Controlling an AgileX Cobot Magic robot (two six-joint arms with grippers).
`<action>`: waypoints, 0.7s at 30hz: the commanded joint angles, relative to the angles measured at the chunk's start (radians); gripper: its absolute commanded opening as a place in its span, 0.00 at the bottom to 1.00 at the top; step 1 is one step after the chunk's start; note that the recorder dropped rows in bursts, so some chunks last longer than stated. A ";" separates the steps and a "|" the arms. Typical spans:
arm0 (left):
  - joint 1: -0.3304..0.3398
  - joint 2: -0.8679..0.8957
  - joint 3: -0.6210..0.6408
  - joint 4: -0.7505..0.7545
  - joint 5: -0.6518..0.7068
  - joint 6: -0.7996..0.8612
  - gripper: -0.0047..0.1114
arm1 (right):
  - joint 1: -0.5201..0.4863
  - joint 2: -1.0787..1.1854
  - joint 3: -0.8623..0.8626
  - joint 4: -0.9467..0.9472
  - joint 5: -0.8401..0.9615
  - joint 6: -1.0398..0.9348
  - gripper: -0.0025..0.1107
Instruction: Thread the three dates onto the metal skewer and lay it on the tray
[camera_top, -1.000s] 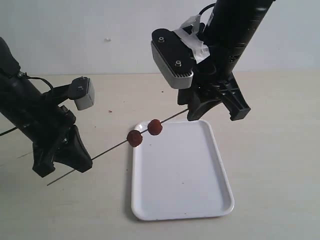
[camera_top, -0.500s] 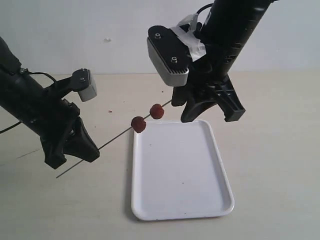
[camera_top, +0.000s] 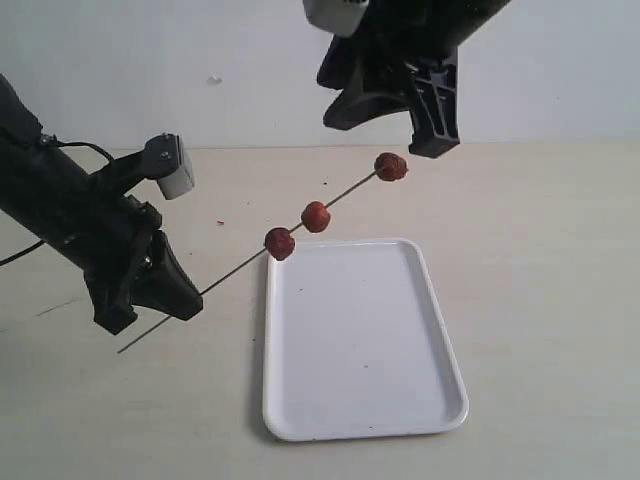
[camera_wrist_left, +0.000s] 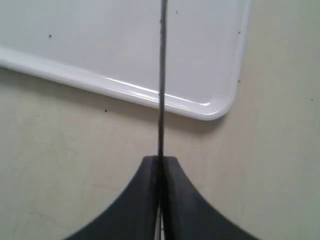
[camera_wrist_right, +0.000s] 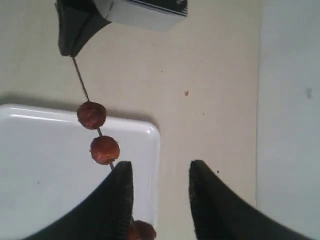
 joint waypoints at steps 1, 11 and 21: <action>-0.005 -0.002 -0.003 -0.069 -0.003 0.057 0.04 | 0.001 -0.046 0.003 -0.153 0.000 0.298 0.35; -0.005 -0.002 -0.003 -0.254 0.050 0.205 0.04 | -0.010 -0.180 0.003 -0.688 0.062 1.159 0.35; -0.005 -0.002 -0.003 -0.224 0.077 0.226 0.04 | -0.010 -0.231 0.003 -0.787 0.100 1.608 0.35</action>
